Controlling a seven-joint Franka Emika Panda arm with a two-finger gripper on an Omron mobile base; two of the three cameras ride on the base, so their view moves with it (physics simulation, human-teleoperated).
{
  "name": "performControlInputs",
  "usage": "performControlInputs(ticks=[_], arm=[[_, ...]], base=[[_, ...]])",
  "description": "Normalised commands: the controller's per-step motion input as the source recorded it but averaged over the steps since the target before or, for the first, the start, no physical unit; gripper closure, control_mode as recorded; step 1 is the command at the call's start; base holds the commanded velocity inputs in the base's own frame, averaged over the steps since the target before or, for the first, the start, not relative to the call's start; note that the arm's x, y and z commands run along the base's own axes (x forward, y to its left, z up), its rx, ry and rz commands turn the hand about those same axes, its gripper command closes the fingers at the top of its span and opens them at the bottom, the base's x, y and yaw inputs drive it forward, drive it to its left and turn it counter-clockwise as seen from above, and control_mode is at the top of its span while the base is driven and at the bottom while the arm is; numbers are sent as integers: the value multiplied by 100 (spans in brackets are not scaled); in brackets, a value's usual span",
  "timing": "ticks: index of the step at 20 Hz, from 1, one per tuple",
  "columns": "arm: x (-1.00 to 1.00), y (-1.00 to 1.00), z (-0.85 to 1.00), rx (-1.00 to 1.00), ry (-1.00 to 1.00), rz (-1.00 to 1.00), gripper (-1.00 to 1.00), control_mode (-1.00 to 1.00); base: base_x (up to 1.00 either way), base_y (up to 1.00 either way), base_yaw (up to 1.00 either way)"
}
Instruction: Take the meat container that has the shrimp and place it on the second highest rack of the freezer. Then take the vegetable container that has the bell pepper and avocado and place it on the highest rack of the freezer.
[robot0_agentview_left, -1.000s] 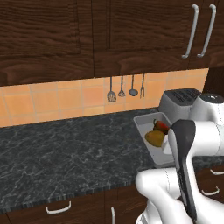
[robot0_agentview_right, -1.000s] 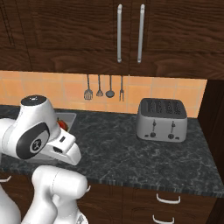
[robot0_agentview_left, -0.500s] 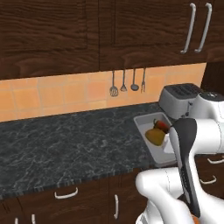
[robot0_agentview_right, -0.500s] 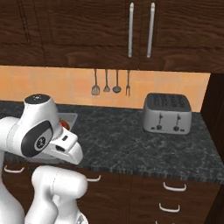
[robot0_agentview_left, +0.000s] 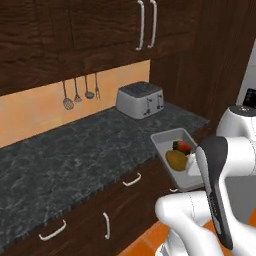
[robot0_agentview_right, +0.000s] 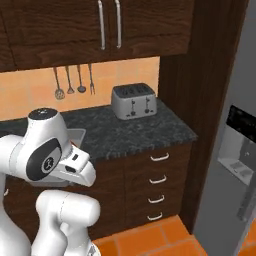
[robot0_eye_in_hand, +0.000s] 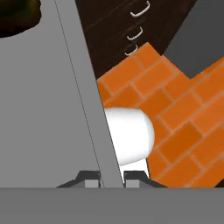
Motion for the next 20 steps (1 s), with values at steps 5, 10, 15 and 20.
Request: performControlInputs(ticks=[5, 10, 15, 20], arm=[[0, 0, 0, 0, 0, 0, 100, 100], [0, 0, 0, 0, 0, 0, 100, 100], [0, 0, 0, 0, 0, 0, 100, 100], [0, 0, 0, 0, 0, 0, 100, 100]], base=[[-6, -23, -87], [0, -37, -82], [11, -47, -73], [79, -86, -33]])
